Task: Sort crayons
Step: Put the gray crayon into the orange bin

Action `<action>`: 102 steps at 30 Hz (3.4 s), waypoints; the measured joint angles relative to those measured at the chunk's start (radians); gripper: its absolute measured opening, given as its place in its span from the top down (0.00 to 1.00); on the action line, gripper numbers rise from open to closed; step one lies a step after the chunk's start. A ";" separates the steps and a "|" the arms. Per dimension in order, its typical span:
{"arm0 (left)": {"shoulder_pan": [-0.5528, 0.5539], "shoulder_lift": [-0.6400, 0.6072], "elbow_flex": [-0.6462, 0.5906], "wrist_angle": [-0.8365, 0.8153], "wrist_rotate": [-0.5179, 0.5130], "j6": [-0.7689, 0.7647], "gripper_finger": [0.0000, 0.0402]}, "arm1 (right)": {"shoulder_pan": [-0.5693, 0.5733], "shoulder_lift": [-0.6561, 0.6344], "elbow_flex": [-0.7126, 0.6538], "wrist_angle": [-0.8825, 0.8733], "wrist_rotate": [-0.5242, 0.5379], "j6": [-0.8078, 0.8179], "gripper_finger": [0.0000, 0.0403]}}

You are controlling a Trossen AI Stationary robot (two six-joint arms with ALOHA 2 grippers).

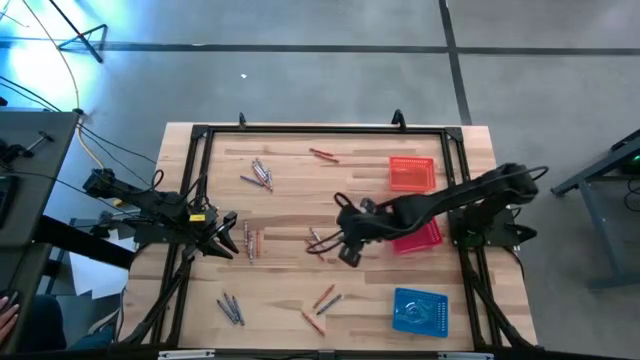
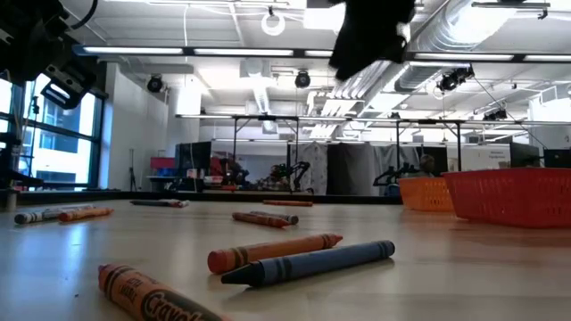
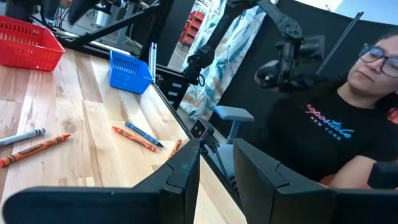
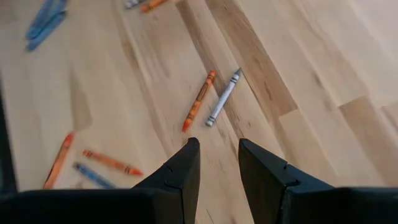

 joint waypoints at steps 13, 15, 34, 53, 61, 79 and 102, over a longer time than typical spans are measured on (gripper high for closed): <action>0.000 0.000 0.000 0.000 0.000 0.000 0.79 | -0.020 0.262 0.000 0.220 -0.017 0.133 0.74; 0.000 0.000 0.000 0.000 0.000 0.000 0.79 | -0.020 0.291 0.000 0.236 -0.026 0.137 0.74; 0.000 0.000 0.000 0.000 0.000 0.000 0.79 | -0.062 0.371 0.000 0.287 0.004 0.131 0.74; 0.000 0.000 0.000 0.001 0.000 0.000 0.79 | -0.056 0.450 0.004 0.347 0.028 0.107 0.74; 0.000 0.000 0.000 0.000 0.000 0.000 0.79 | -0.055 0.453 0.003 0.339 0.036 0.084 0.81; 0.000 0.000 0.000 0.000 0.000 0.000 0.79 | -0.079 0.375 -0.006 0.261 -0.042 -0.009 0.98; 0.000 0.000 0.000 0.000 0.000 0.000 0.79 | -0.418 -0.125 -0.029 -0.518 0.221 -0.021 0.98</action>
